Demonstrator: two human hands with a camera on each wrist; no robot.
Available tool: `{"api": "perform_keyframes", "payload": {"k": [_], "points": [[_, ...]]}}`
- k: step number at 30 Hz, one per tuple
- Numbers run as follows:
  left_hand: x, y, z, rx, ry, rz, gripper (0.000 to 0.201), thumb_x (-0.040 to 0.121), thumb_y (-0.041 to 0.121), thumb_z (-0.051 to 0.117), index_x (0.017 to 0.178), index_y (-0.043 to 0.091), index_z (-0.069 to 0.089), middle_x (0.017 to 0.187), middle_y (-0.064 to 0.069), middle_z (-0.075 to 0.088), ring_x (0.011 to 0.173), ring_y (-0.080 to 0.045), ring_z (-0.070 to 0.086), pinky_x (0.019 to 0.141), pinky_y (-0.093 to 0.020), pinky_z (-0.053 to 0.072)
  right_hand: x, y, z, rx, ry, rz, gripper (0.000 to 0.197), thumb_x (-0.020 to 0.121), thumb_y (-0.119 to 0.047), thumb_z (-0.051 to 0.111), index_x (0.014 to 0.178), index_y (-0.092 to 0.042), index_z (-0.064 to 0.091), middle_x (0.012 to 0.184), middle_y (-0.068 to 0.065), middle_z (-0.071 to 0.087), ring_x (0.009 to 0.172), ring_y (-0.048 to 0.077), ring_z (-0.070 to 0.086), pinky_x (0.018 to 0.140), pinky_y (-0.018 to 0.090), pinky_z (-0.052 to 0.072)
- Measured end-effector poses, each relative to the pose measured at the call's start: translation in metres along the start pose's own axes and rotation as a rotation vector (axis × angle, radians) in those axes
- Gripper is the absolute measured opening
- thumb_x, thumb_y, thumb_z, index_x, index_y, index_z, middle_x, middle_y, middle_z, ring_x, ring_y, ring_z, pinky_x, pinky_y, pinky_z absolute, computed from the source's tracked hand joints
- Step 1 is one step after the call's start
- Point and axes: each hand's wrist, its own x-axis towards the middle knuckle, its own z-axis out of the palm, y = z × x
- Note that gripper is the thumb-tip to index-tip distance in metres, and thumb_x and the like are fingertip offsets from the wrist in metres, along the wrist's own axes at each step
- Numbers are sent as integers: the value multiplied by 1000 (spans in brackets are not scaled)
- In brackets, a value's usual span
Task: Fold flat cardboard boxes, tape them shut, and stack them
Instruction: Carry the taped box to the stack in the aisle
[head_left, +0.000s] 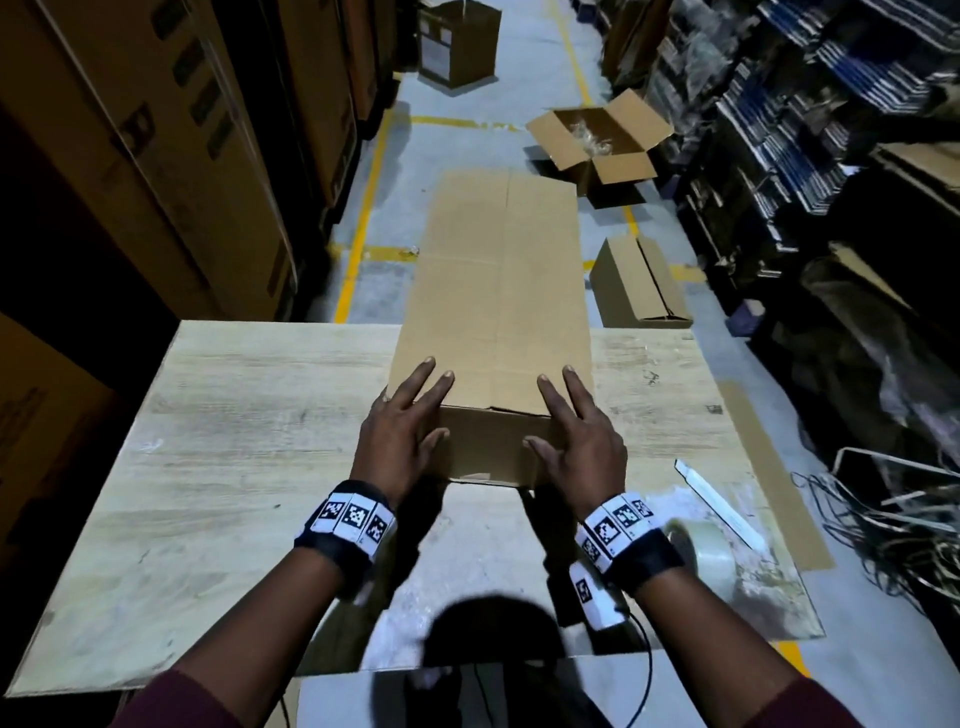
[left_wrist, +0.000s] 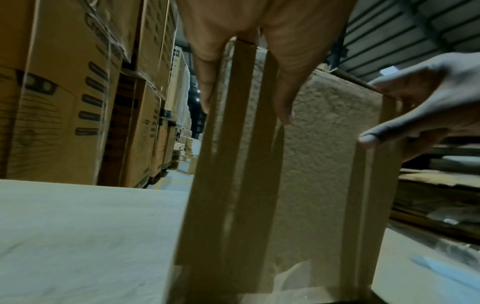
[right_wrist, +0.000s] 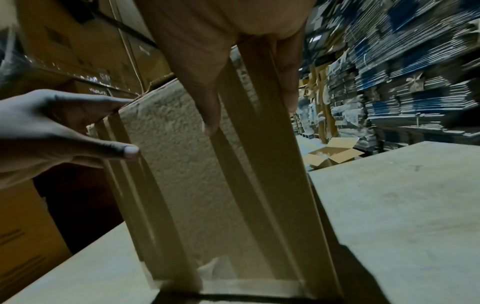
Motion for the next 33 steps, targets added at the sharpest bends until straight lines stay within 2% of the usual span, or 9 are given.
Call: {"api": "perform_keyframes", "payload": {"k": [3, 7, 14, 18, 21, 22, 26, 30, 33], "points": [[2, 18, -8, -29, 38, -20, 68, 84, 15, 77, 144, 34, 51, 158, 15, 36, 119, -25, 60, 107, -45, 43, 3, -3, -21, -4, 47, -13, 79, 81, -34, 83, 150, -41, 45, 163, -13, 32, 119, 32, 61, 85, 42, 54], [23, 53, -31, -17, 90, -6, 68, 78, 17, 81, 138, 36, 57, 150, 19, 46, 106, -30, 62, 95, -42, 52, 14, -1, -63, 29, 64, -12, 77, 78, -37, 85, 146, -41, 50, 157, -17, 41, 120, 26, 62, 90, 38, 50], [58, 134, -46, 19, 91, 94, 66, 77, 24, 83, 136, 39, 58, 145, 21, 51, 118, -18, 62, 91, -39, 54, 25, 39, -137, 152, 159, -59, 75, 69, -35, 90, 138, -38, 60, 149, -15, 52, 129, 13, 59, 100, 45, 51], [66, 211, -19, 27, 137, 148, 67, 77, 24, 83, 137, 39, 57, 145, 20, 51, 116, -22, 62, 91, -41, 54, 20, 105, -188, 204, 221, -133, 74, 70, -35, 90, 138, -37, 61, 148, -14, 53, 130, 10, 57, 101, 44, 51], [71, 287, 10, 90, 207, 161, 70, 76, 18, 81, 137, 39, 57, 146, 21, 50, 113, -24, 62, 84, -29, 46, 12, 168, -236, 194, 275, -187, 72, 72, -35, 90, 138, -35, 61, 148, -14, 54, 128, 9, 59, 98, 30, 46], [73, 317, 24, 101, 230, 158, 71, 75, 16, 81, 137, 39, 57, 145, 21, 50, 113, -25, 62, 82, -28, 44, 10, 195, -255, 190, 290, -208, 71, 72, -35, 89, 138, -35, 61, 147, -14, 54, 127, 11, 59, 98, 30, 47], [86, 418, 74, 70, 237, 186, 74, 72, 13, 77, 137, 41, 56, 146, 22, 50, 114, -24, 62, 89, -35, 51, -2, 293, -315, 166, 357, -227, 73, 71, -35, 89, 138, -34, 60, 146, -13, 56, 123, 17, 63, 96, 45, 55], [110, 505, 130, 49, 226, 208, 77, 69, 9, 78, 135, 42, 58, 144, 23, 51, 108, -24, 64, 84, -27, 45, -16, 381, -374, 115, 400, -181, 73, 71, -36, 89, 138, -34, 61, 145, -15, 56, 120, 17, 65, 92, 37, 53], [132, 546, 164, 42, 186, 233, 78, 67, 9, 79, 135, 42, 58, 144, 23, 52, 110, -23, 64, 85, -28, 47, -16, 432, -397, 120, 391, -158, 73, 70, -34, 91, 137, -31, 62, 144, -12, 58, 125, 11, 61, 95, 35, 53]]}}
